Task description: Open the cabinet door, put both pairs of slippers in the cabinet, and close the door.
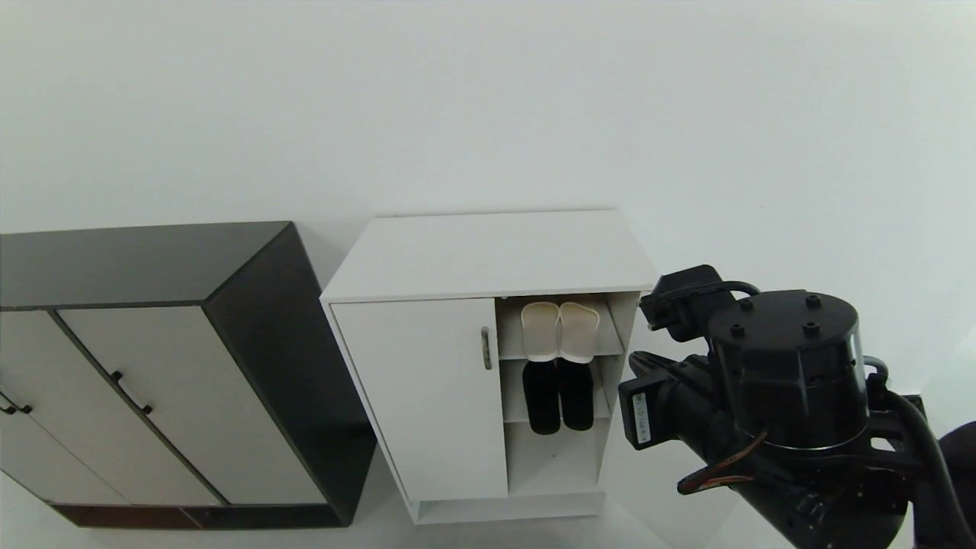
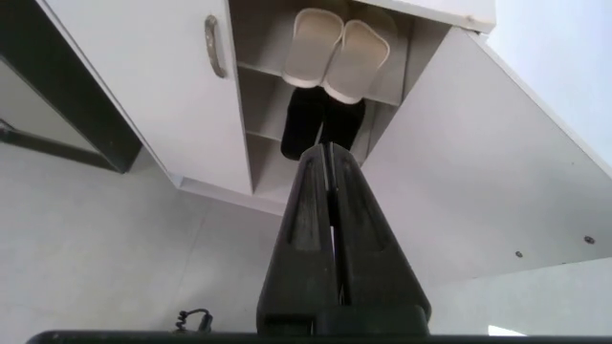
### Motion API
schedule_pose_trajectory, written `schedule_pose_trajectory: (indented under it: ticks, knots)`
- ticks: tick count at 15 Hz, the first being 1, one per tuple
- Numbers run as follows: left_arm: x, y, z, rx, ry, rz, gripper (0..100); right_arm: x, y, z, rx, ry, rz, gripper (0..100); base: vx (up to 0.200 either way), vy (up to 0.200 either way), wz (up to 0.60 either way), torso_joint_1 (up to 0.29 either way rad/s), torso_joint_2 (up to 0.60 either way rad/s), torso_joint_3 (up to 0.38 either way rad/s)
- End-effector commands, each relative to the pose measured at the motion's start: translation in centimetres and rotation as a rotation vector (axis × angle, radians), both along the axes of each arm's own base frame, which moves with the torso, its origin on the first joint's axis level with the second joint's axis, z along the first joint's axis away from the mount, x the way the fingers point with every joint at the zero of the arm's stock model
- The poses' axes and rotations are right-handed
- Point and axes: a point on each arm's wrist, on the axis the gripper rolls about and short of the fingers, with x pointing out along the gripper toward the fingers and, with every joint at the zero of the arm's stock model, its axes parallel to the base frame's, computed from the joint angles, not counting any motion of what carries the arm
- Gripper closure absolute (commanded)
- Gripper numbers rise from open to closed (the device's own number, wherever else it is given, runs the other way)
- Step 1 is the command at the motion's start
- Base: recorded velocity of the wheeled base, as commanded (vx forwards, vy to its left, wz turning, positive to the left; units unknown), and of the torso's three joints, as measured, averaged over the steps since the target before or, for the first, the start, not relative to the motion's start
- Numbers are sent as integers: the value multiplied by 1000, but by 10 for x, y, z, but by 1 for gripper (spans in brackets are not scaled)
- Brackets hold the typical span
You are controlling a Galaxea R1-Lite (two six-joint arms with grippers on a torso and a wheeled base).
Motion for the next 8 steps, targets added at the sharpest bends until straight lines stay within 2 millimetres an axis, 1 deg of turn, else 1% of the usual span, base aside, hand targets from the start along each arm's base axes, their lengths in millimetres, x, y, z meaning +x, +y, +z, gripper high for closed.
schedule_pose_trajectory:
  ticks: [1, 4, 7, 8]
  knots:
    - [0, 0, 0, 0, 0, -1, 100, 1, 0, -4, -14, 9, -2, 100, 0, 0, 0, 0, 0, 0]
    - [0, 0, 0, 2, 0, 0, 100, 2, 0, -5, -16, 11, -2, 100, 0, 0, -600, 9, -12, -2]
    - [0, 0, 0, 2, 0, 0, 100, 7, -3, -6, -22, 11, -21, 100, 0, 0, -600, 6, 2, 1]
    - [0, 0, 0, 2, 0, 0, 100, 11, -6, -6, -35, 10, -34, 100, 0, 0, 0, 0, 0, 0]
